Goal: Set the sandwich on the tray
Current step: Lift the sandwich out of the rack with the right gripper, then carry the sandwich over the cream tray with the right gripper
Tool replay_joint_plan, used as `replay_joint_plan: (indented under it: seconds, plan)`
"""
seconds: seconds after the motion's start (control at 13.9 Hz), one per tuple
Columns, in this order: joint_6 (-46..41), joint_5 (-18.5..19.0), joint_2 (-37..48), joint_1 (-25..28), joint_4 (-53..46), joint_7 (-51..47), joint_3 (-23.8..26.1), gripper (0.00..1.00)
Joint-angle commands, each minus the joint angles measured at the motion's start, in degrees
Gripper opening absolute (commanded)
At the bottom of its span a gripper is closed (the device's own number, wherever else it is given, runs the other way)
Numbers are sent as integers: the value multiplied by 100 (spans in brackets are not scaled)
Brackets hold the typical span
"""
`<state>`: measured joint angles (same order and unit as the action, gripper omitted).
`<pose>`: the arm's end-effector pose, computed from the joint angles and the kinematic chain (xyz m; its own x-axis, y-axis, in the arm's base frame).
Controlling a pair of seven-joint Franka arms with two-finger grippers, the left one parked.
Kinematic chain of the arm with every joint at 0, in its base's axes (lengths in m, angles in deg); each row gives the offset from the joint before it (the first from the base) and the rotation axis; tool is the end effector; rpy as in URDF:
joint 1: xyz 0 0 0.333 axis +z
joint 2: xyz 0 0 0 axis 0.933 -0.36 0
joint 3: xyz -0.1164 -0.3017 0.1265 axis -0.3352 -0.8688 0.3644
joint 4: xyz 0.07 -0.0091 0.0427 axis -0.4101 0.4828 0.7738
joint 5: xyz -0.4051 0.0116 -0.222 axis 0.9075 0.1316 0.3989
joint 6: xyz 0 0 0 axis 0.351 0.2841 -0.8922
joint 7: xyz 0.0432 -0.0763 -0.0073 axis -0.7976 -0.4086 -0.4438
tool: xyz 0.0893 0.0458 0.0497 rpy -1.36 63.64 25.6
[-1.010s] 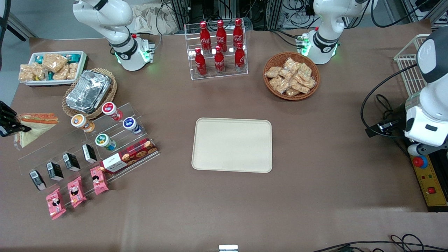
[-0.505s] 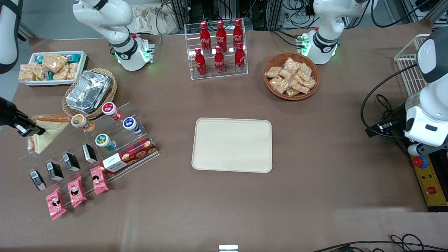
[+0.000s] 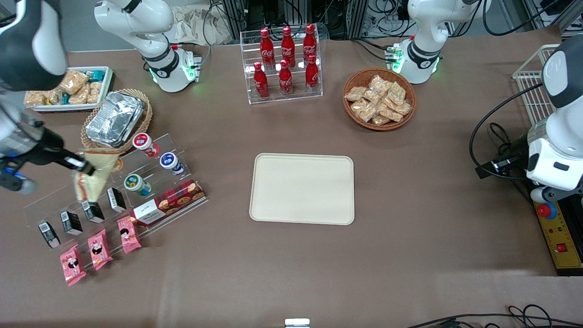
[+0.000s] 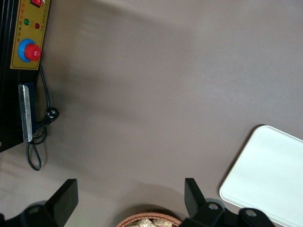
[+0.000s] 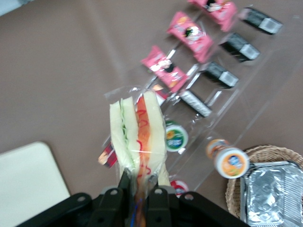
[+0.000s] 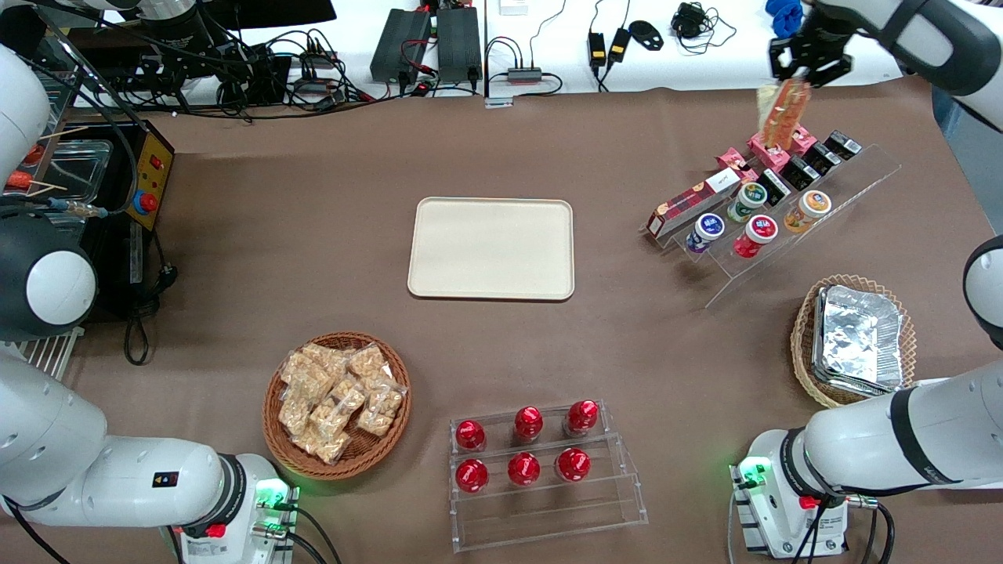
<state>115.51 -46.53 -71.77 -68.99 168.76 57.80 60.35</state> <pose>0.6501 0.0462 0.5843 0.9256 -0.3785 -0.0007 -0.3784 -0.9254 -0.0183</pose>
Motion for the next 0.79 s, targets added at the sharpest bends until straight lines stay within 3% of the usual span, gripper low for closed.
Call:
replay_joint_plan:
  seconds: [0.0,0.22,0.5,0.72]
  plan:
    - [7,72,-134,534,-110,-392,7,7]
    - [385,467,-336,1290,-110,-983,7,7]
    - [710,521,-600,1809,-145,-853,7,7]
    - [843,644,-784,2162,-145,366,15,5]
